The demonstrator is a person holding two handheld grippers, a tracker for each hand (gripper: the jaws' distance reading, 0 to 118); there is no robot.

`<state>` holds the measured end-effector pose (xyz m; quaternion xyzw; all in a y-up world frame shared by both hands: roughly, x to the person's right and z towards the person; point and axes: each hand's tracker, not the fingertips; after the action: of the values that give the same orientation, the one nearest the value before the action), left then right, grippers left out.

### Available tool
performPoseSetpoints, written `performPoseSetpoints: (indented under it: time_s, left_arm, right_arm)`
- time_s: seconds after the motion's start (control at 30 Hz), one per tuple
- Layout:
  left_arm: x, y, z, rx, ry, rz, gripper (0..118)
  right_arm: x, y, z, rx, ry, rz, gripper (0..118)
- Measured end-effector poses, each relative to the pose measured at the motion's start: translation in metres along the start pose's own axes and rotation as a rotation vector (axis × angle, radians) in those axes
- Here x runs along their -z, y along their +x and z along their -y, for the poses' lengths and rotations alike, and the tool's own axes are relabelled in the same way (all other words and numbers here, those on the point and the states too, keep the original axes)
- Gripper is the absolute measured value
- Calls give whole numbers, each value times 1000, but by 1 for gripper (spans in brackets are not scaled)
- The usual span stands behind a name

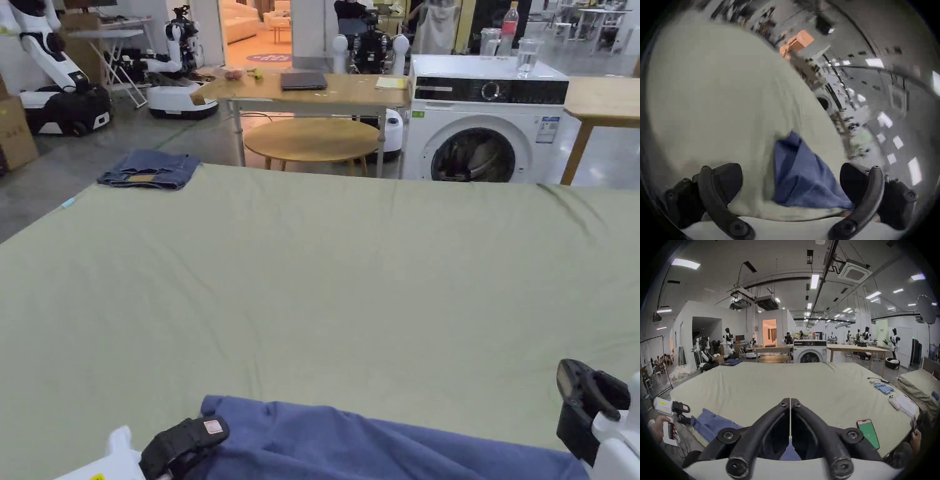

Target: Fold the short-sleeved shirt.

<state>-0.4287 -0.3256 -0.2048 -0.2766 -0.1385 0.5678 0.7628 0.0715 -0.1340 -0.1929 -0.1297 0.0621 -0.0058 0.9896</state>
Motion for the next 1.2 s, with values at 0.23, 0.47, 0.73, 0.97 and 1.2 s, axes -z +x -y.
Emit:
performPoseSetpoints:
  time_s: [0.23, 0.47, 0.73, 0.97, 1.2]
  left_arm:
    - [47, 9, 23, -113, 132, -162, 54]
    - [0, 61, -20, 366, 320, -384, 10]
    - [29, 162, 55, 1156, 252, -539, 10]
    - [126, 178, 196, 1575, -15, -617, 10]
    - [146, 169, 198, 1302, -138, -574, 20]
  right_arm:
    - [-1, 7, -4, 2, -3, 11, 0]
    - [-6, 21, -1, 5, -17, 27, 0]
    - [-6, 20, 2, 11, -22, 8, 0]
    - [-1, 20, 6, -20, -88, 21, 0]
    - [-4, 28, 14, -27, -129, -22, 0]
